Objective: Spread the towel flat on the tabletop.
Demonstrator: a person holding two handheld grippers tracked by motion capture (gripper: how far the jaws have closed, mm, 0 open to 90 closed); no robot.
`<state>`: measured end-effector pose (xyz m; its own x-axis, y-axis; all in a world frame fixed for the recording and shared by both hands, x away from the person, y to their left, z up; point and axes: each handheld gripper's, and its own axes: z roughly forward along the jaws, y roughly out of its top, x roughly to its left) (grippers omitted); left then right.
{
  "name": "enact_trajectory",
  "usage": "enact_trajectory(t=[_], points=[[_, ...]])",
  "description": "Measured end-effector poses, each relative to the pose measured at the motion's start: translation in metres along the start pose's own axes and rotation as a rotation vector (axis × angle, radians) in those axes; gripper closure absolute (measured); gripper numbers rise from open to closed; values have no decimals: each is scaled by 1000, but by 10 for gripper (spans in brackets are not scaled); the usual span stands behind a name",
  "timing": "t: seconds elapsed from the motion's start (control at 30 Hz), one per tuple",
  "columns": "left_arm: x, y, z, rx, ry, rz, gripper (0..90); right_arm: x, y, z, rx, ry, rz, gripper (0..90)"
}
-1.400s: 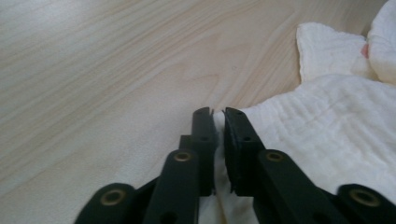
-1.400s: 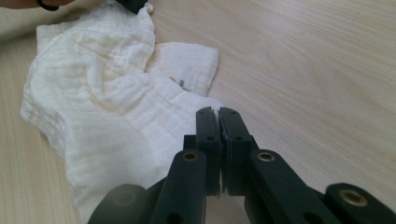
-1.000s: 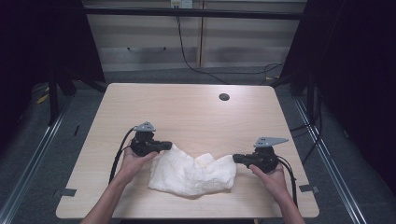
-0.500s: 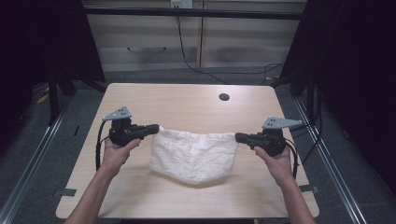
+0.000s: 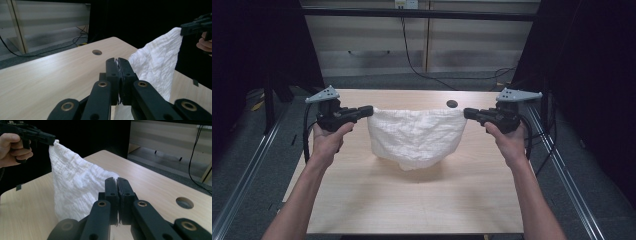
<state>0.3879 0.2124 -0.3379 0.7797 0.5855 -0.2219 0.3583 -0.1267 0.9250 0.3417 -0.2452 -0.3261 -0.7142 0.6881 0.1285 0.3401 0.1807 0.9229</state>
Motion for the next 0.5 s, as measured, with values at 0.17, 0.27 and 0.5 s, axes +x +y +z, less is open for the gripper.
enact_trajectory(t=[0.17, 0.27, 0.5], points=[[4, 18, -2, -17, 29, 16, 882, -7, 23, 5, 0, -8, -7, 876], [13, 30, 0, -21, 55, 14, 882, -14, 37, 10, 9, -20, -11, 877], [31, 60, 13, -28, 94, -1, 882, -32, 70, 26, 21, -51, -13, 876]])
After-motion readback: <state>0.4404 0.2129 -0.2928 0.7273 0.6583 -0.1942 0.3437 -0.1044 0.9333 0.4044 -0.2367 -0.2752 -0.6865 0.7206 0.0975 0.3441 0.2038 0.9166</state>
